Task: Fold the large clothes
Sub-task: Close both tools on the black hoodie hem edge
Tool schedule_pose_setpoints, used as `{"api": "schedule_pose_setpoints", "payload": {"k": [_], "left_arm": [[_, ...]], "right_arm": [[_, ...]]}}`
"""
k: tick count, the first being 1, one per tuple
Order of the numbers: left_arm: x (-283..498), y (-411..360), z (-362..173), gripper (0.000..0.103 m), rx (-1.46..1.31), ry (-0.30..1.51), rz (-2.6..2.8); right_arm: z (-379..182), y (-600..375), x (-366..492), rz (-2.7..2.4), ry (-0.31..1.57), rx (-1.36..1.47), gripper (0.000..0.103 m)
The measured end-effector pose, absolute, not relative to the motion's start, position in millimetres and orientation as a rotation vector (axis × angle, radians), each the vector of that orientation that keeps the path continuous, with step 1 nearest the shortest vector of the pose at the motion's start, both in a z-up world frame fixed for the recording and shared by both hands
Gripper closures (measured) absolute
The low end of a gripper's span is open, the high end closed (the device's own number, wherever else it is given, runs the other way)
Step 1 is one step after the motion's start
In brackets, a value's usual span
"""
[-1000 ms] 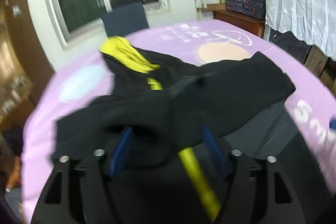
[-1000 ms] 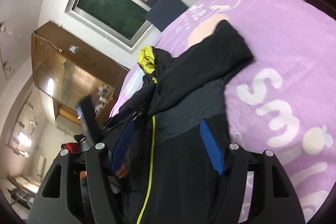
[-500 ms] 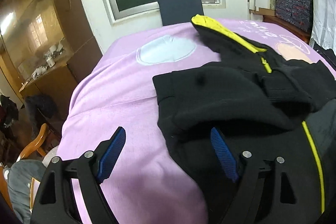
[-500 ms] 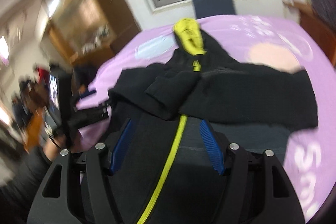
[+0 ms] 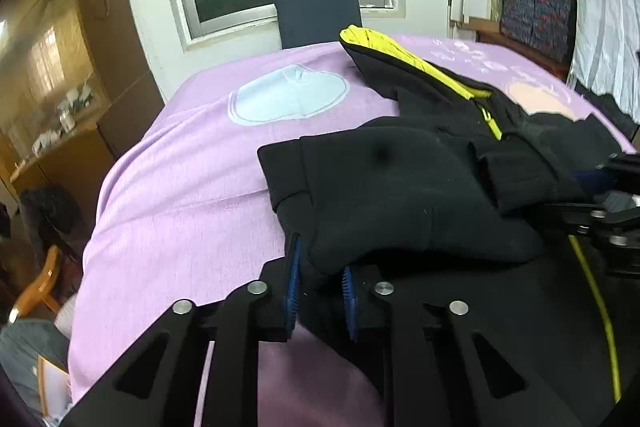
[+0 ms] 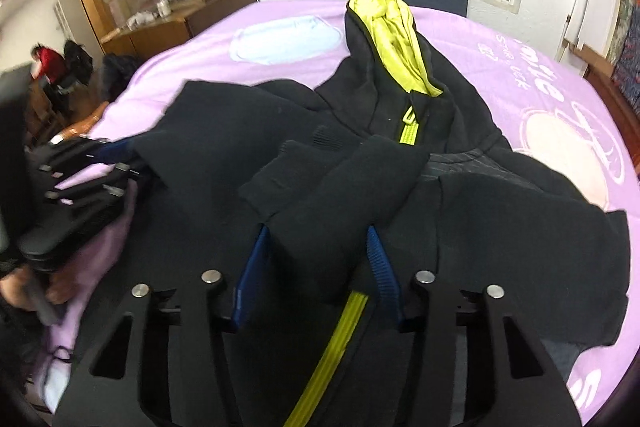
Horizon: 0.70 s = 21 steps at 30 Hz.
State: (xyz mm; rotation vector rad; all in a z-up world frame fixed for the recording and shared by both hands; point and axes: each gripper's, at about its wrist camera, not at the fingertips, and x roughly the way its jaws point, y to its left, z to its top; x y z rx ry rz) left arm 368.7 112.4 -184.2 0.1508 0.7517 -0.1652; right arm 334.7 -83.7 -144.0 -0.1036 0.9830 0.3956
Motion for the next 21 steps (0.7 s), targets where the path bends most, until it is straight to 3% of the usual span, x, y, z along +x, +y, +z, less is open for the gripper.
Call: {"api": "schedule_pose_setpoints", "payload": {"k": [2,3,6,9,12,16,18,21], "left_arm": [[366,115,-182,0.087,0.139,0.755,-0.161],[364,113,-180,0.088,0.141,0.756,-0.16],[353,105,-177,0.087,0.152,0.76,-0.205],[342,76,-185,0.087,0.279,0.761,-0.205],[342,55,-203,0.083,0.39,0.776,-0.158],[337,51,-204,0.08,0.427,0.785,-0.142],[334,55,-202,0.08,0.408,0.788,-0.154],[325,66,-192,0.08,0.341,0.779,-0.181]], "right_arm": [[-144,-86,339,0.362,0.959,-0.121,0.09],[-140,-91,341,0.349,0.94,-0.106,0.098],[-119,-149,350,0.326,0.877,0.19,0.098],[-135,-201,355,0.295,0.909,0.438,0.094],[-169,-228,354,0.255,1.001,0.552,0.067],[-174,-255,344,0.25,0.954,0.672,0.07],[-171,-263,341,0.214,0.928,0.663,0.086],[-170,-266,344,0.225,0.944,0.657,0.086]]}}
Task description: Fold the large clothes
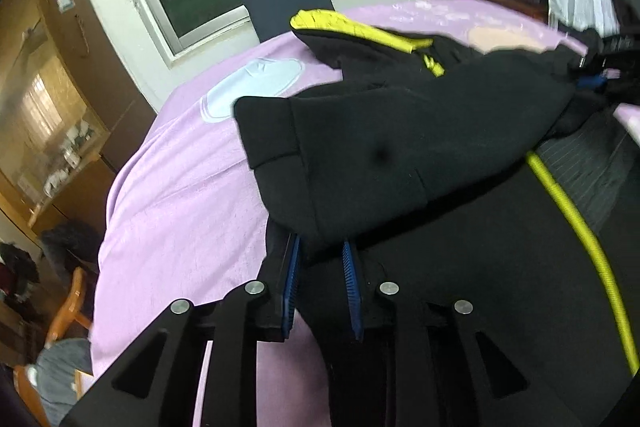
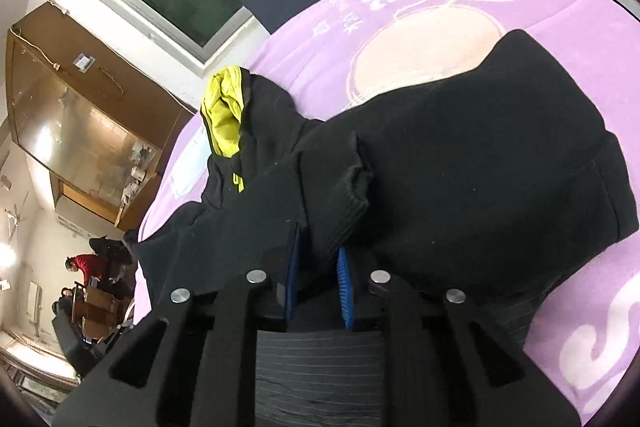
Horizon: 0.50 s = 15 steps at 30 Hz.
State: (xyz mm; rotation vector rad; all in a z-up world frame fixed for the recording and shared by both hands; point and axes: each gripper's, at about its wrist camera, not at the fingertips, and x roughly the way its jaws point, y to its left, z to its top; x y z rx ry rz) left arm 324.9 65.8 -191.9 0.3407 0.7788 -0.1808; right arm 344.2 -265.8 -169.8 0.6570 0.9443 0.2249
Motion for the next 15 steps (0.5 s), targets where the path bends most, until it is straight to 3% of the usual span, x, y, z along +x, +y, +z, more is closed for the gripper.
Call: {"api": "schedule_pose_setpoints", "payload": {"k": [2,4,6,10,15], "left_arm": [[318,74,-183,0.077,0.285,0.764,-0.196],[313,81,-171,0.065,0.234,0.741,-0.216],[315,81,-163,0.064,0.226,0.722,-0.218],[344,62,-158,0.061,0.249,0.718,-0.225],[391,48,-202,0.057,0.274,0.848,-0.176]], "right_arm": [[-168,-267,340,0.221,0.945,0.644,0.083],[-162,-269,333,0.203,0.927,0.638,0.074],[-151,-272,325,0.186,0.886,0.617,0.067],[-133,-265,327,0.182,0.831,0.547,0.067],[-147,-246,354,0.208,0.915,0.465,0.067]]}}
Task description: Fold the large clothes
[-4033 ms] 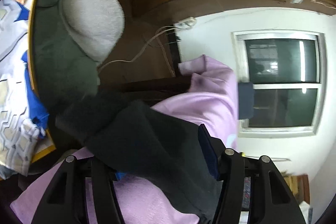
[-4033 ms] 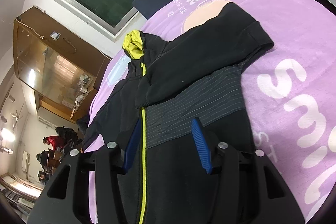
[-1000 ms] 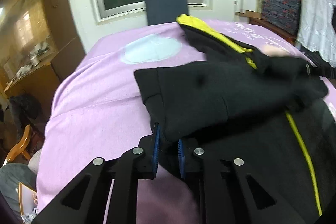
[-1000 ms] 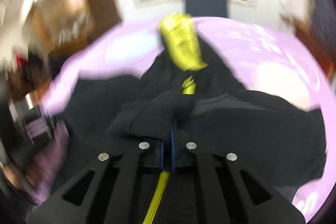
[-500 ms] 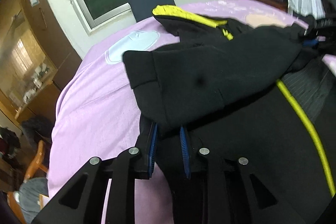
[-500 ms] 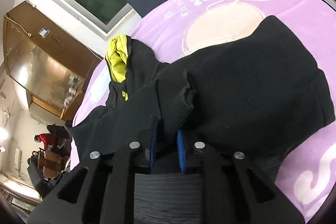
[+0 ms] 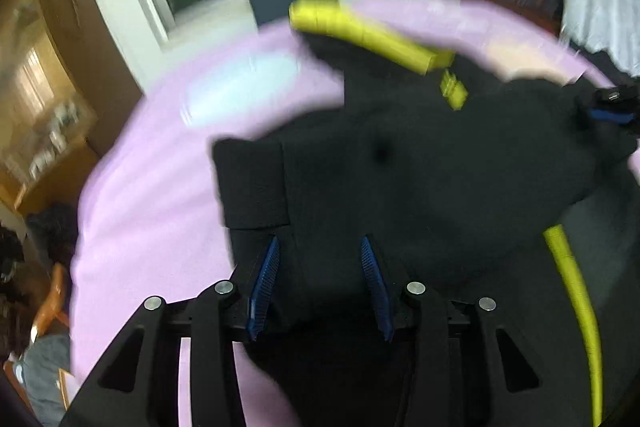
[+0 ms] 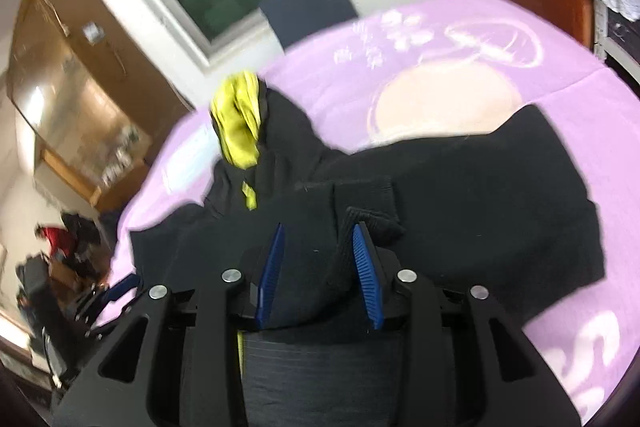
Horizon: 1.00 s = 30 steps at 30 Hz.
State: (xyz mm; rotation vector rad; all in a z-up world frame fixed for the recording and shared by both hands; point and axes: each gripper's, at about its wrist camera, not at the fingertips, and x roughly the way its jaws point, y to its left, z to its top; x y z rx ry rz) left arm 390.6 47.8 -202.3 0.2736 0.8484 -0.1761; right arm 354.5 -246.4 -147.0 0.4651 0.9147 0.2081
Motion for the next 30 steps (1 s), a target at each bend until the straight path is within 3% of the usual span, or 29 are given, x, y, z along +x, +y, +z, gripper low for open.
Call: {"api": "schedule_pose_setpoints", "payload": {"k": [5,14,20,23,30], "left_arm": [[392,54,-194,0.056,0.217,0.873,-0.164],[387,43,-158,0.055,0.192,0.781,-0.187],[407,46,-201,0.053,0.173,0.866,-0.151],[404,47,-197,0.053,0.177,0.875,-0.139],[379,56,-168,0.046,0.158,0.803,-0.149]], "right_arm": [[-156,-246,361,0.205,0.988,0.449,0.071],[-102,-239,342,0.266,0.822,0.439,0.069],[-152,-240,365,0.203,1.008,0.433,0.069],[-170,-253,364,0.213,1.031,0.487,0.08],[-116,-234,354,0.225,0.966,0.349,0.072]]}}
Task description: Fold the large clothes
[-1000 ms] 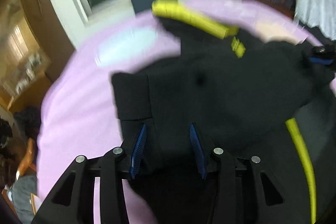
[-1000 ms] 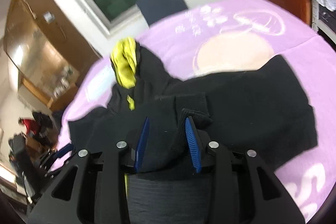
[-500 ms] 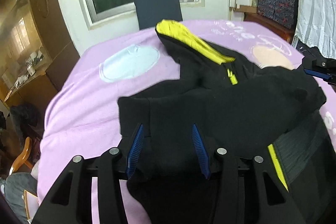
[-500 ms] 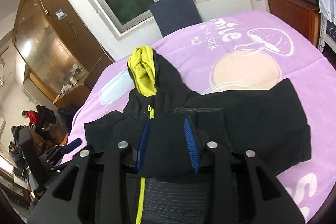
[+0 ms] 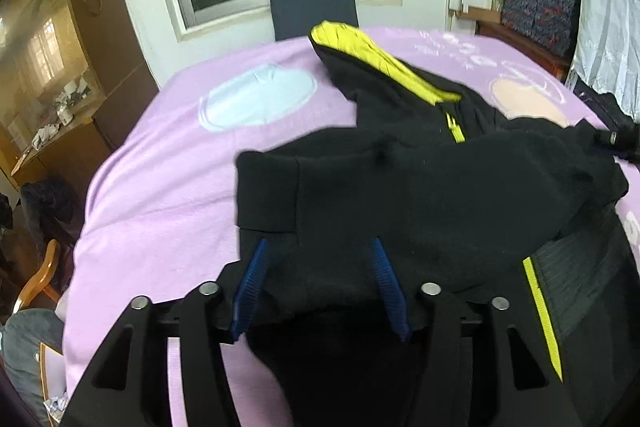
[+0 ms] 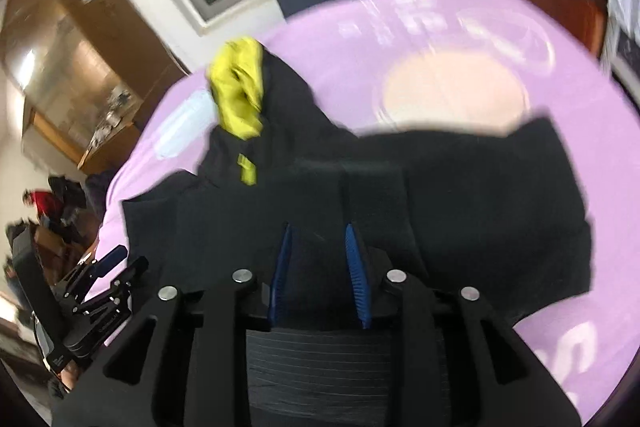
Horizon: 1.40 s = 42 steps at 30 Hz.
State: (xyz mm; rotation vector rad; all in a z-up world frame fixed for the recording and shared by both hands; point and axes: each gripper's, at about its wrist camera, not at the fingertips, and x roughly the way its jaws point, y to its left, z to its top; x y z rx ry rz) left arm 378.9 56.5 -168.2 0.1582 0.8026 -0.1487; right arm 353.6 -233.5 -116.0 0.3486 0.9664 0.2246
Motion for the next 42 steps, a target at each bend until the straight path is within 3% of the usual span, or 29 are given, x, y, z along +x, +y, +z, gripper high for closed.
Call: {"api": "schedule_pose_setpoints", "payload": {"k": [3,7,11,15,18,22,30,40,41,42], "left_arm": [[379,63,-160,0.043,0.142,0.789,-0.137],[385,67,-160,0.041,0.099,0.794,-0.144],[404,63,-189,0.04,0.087,0.85,-0.135],[404,59,-196,0.019,0.093,0.846,-0.18],[405,68,-196,0.011,0.026,0.858,-0.237],[405,89,-192,0.01,-0.106,0.84,-0.291],[397,118,-175,0.01,-0.16,0.763,-0.143],[403,114,-192,0.01,-0.153,0.835,-0.139],[404,114,-192,0.01,-0.157,0.833,-0.141],[404,116,-193,0.01,-0.167,0.835,-0.143]], "right_arm": [[-84,-219,356,0.246,0.907,0.319,0.065],[-62,-202,368,0.254,0.854,0.273,0.062],[-53,-189,391,0.26,0.82,0.295,0.059],[-60,-177,420,0.248,0.811,0.294,0.055],[-72,-168,442,0.238,0.82,0.275,0.05],[-93,-158,468,0.228,0.827,0.26,0.044],[-143,-146,532,0.168,0.881,0.238,0.044],[-178,-124,596,0.122,0.972,0.201,0.045],[-182,-117,599,0.111,0.983,0.165,0.048],[-183,-114,601,0.106,0.981,0.147,0.074]]}}
